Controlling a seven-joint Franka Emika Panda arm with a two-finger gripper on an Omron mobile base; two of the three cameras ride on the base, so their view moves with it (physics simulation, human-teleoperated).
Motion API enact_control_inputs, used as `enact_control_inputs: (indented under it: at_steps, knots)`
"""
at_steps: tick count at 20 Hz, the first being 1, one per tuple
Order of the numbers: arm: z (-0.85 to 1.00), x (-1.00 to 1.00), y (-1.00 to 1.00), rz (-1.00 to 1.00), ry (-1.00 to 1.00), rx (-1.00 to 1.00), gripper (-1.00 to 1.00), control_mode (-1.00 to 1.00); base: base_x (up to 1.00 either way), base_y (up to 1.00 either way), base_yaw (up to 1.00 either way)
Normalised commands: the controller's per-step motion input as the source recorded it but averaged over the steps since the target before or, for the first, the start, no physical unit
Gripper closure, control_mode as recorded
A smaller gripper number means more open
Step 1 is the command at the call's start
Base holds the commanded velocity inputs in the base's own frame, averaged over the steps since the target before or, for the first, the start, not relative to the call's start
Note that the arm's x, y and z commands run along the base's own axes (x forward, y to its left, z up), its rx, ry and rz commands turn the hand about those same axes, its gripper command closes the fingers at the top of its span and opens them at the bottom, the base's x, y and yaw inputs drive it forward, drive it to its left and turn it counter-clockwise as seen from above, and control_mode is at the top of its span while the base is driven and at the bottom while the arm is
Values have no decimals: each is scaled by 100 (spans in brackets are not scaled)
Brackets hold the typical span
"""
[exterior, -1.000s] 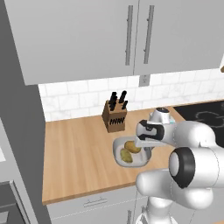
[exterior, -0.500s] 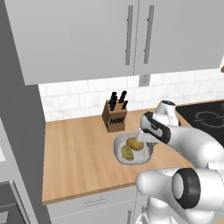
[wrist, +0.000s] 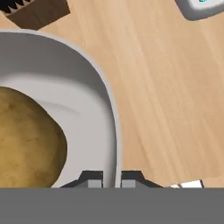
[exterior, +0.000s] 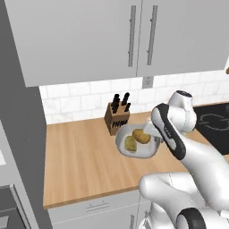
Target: Take the meat container that has the steak and place it on the second highest rack of the freezer. Then take the vegetable container that has the potatos and place it on the highest rack of the freezer.
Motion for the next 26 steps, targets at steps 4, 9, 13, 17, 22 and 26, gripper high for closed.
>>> enact_control_inputs:
  at_steps: [4,9,13,17,22,26]
  knots:
    - [69,-71,-5,-42,7,0,100,-100,0,0,0]
    - [55,-40,-15,-50,9,0,100,-100,0,0,0]
    - [52,-10,-2,-52,11,0,100,-100,0,0,0]
    - [52,-5,0,-51,11,0,100,-100,0,0,0]
    - [21,-29,0,-47,2,4,100,-100,0,0,0]
    - [17,-13,7,-36,0,1,100,-100,0,0,0]
